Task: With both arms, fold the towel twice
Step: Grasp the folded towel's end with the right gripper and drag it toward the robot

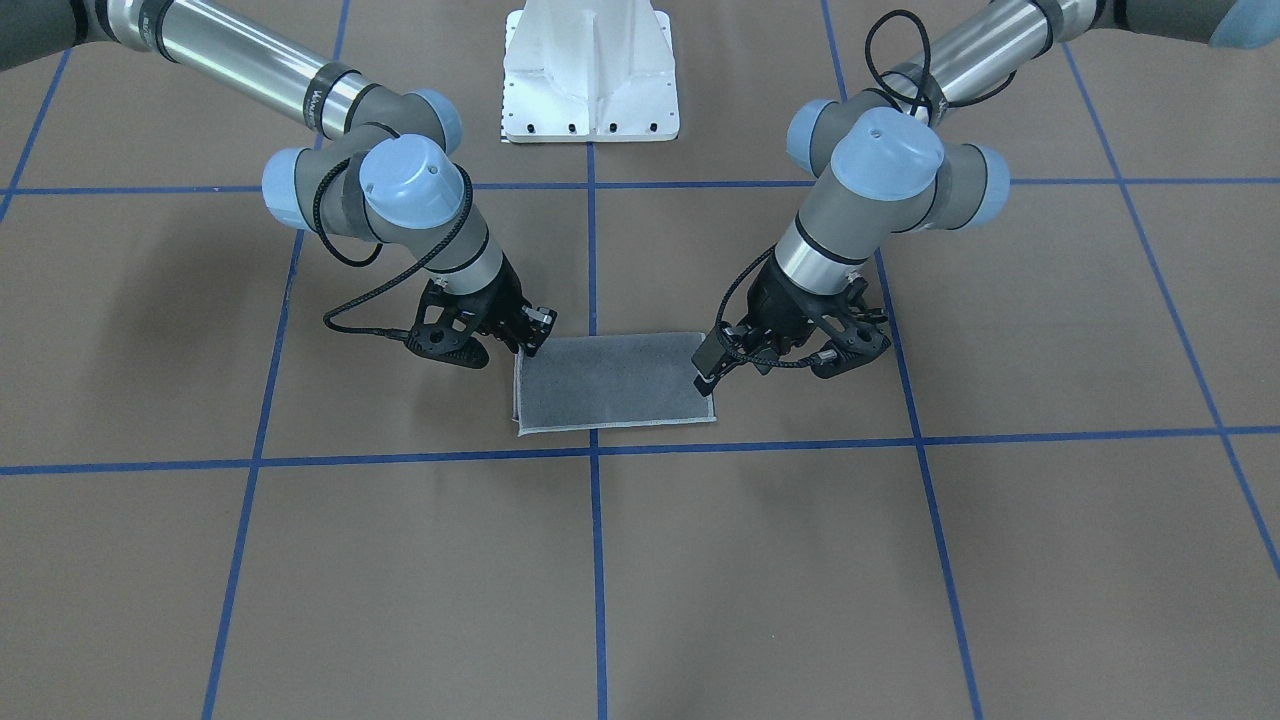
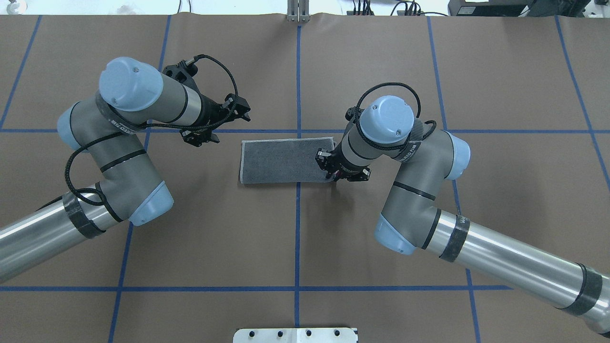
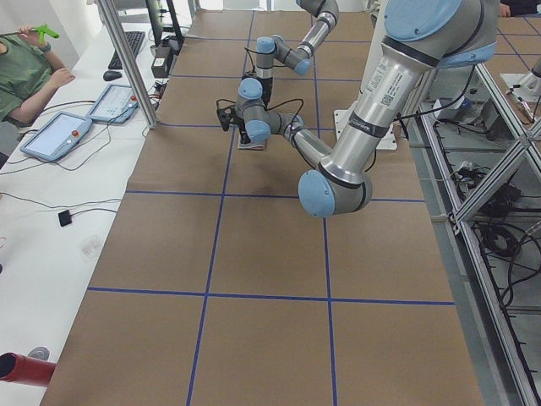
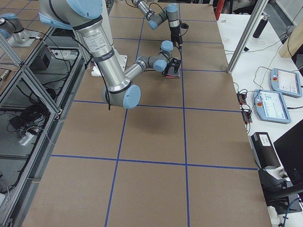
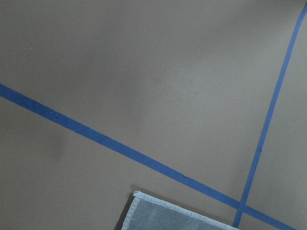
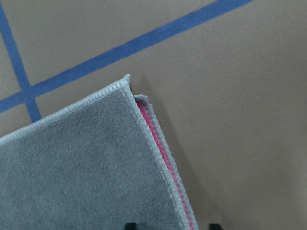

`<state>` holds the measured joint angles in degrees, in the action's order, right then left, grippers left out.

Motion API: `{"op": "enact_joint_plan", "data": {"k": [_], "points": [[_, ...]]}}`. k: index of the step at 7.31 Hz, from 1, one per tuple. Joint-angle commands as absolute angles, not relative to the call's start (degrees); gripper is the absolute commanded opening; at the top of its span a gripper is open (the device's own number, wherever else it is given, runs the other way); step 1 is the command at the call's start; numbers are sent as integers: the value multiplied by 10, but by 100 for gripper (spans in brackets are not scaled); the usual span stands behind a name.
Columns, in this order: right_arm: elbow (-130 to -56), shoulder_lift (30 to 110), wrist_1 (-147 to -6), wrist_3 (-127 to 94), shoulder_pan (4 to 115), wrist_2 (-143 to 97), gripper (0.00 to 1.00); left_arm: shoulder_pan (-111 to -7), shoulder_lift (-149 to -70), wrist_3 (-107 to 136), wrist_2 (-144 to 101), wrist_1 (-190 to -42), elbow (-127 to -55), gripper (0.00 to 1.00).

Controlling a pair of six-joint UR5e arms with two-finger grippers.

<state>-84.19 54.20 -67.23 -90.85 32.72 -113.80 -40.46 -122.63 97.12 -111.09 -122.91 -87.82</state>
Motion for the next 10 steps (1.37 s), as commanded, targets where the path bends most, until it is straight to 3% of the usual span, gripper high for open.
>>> {"op": "enact_joint_plan", "data": {"k": [1, 6, 10], "points": [[-846, 542, -671, -908, 334, -1146, 0, -406, -1226, 971, -1111, -1229, -878, 99], [-936, 576, -673, -895, 316, -1248, 0, -417, -1224, 958, -1111, -1229, -878, 99], [-947, 533, -671, -896, 222, -1242, 0, -419, -1221, 957, -1111, -1229, -878, 99]]}}
